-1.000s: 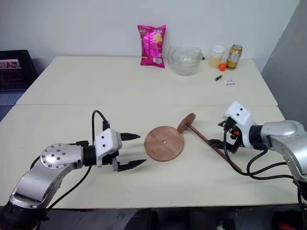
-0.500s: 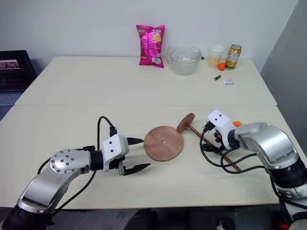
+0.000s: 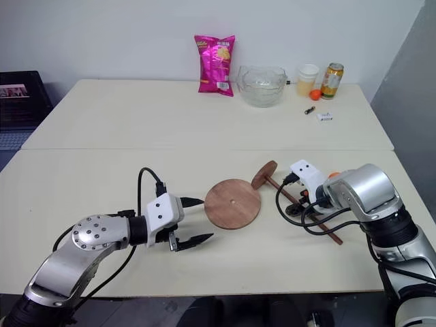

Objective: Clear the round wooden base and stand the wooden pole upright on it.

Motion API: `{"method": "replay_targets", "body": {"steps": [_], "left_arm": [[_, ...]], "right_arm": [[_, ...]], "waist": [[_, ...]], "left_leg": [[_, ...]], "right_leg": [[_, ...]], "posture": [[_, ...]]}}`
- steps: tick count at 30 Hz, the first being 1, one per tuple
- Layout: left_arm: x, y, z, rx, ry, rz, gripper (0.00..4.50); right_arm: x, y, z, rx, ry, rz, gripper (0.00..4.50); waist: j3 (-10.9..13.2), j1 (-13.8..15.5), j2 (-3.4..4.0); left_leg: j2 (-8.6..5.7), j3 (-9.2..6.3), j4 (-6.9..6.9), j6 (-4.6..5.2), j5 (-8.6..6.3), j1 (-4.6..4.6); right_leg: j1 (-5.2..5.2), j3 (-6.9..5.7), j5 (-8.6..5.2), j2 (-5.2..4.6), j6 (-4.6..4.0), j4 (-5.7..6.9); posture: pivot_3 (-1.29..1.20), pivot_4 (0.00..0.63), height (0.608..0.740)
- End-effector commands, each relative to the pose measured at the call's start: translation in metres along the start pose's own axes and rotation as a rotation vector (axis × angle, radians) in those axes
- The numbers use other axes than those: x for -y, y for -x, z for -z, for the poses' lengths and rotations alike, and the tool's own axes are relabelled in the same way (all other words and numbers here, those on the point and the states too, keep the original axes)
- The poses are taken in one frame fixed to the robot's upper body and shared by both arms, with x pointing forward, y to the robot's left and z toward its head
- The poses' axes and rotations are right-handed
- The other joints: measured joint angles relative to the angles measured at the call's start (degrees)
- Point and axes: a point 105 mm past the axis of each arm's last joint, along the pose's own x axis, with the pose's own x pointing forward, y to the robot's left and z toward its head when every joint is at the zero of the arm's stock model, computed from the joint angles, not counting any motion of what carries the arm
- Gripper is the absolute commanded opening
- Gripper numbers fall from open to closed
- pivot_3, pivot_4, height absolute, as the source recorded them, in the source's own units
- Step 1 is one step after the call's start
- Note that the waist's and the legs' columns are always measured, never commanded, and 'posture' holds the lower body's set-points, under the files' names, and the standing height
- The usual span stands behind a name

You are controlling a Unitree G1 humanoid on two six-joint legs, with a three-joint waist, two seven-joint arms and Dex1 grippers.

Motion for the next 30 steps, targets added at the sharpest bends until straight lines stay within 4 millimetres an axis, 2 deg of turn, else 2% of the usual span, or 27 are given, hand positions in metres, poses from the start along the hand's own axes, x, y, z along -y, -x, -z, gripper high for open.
{"method": "replay_targets", "body": {"steps": [1,10,11,14,17,21,25,28,30], "left_arm": [[0.004,0.0,-0.006,0.018,-0.04,-0.001,4.5],[0.004,-0.002,-0.002,0.007,-0.042,-0.007,4.5],[0.004,-0.001,-0.001,0.006,-0.041,-0.009,4.5],[0.004,-0.001,-0.001,0.013,-0.031,-0.015,4.5],[0.003,0.002,-0.004,0.036,-0.013,-0.023,4.5],[-0.006,0.014,-0.011,0.07,0.02,-0.047,4.5],[-0.013,0.025,-0.013,0.082,0.044,-0.07,4.5],[-0.017,0.038,-0.021,0.117,0.063,-0.069,4.5],[-0.017,0.046,-0.029,0.149,0.089,-0.054,4.5]], "right_arm": [[-0.003,0.006,-0.011,0.021,0.024,0.0,2.54],[-0.004,0.005,-0.012,0.004,0.013,-0.03,0.32],[-0.004,0.005,-0.013,0.004,0.006,-0.038,0.2],[-0.001,0.008,-0.017,0.023,-0.023,-0.052,0.2],[0.002,0.017,-0.031,0.087,-0.074,-0.086,0.2],[-0.004,0.044,-0.051,0.249,-0.058,-0.172,0.2],[-0.014,0.062,-0.061,0.382,-0.031,-0.255,0.2],[-0.032,0.081,-0.075,0.587,0.09,-0.301,0.2],[-0.046,0.093,-0.089,0.804,0.11,-0.376,0.2]], "waist": [[0.0,0.0,0.0],[0.0,0.0,0.0],[0.0,0.0,0.0],[0.0,0.0,0.0],[0.0,0.0,0.0],[0.0,0.0,0.0],[0.0,0.0,0.0],[0.0,0.0,0.0],[0.0,-0.1,-0.02]], "left_leg": [[0.0,0.01,0.0,0.0,0.0,0.0],[-0.01,0.01,0.0,0.01,0.0,-0.01],[0.0,0.01,0.0,0.01,-0.01,-0.01],[0.0,0.0,0.0,0.01,-0.01,0.0],[0.0,0.01,0.0,0.01,-0.01,0.0],[0.0,0.0,-0.01,0.02,-0.01,-0.06],[0.01,-0.01,-0.01,0.02,-0.01,-0.06],[0.01,-0.03,-0.02,0.03,-0.02,-0.06],[0.02,-0.03,-0.02,0.04,-0.02,-0.06]], "right_leg": [[0.0,0.01,0.0,0.0,0.0,0.0],[-0.01,0.01,0.0,-0.01,0.0,-0.01],[-0.01,0.01,0.0,-0.01,0.0,-0.01],[-0.01,0.0,0.0,0.0,0.0,-0.01],[-0.01,0.01,0.0,0.0,0.0,0.0],[-0.05,-0.01,0.0,0.0,0.0,0.0],[-0.04,-0.02,0.0,0.0,0.0,-0.02],[-0.03,-0.04,0.0,0.0,0.0,-0.02],[-0.03,-0.03,0.0,0.0,0.0,-0.03]], "posture": [[0.0,0.15,0.74],[0.0,0.15,0.74],[0.0,0.15,0.74],[0.0,0.15,0.74],[0.0,0.15,0.74],[0.0,0.15,0.74],[0.0,0.15,0.74],[0.0,0.15,0.74],[0.0,0.15,0.74]]}}
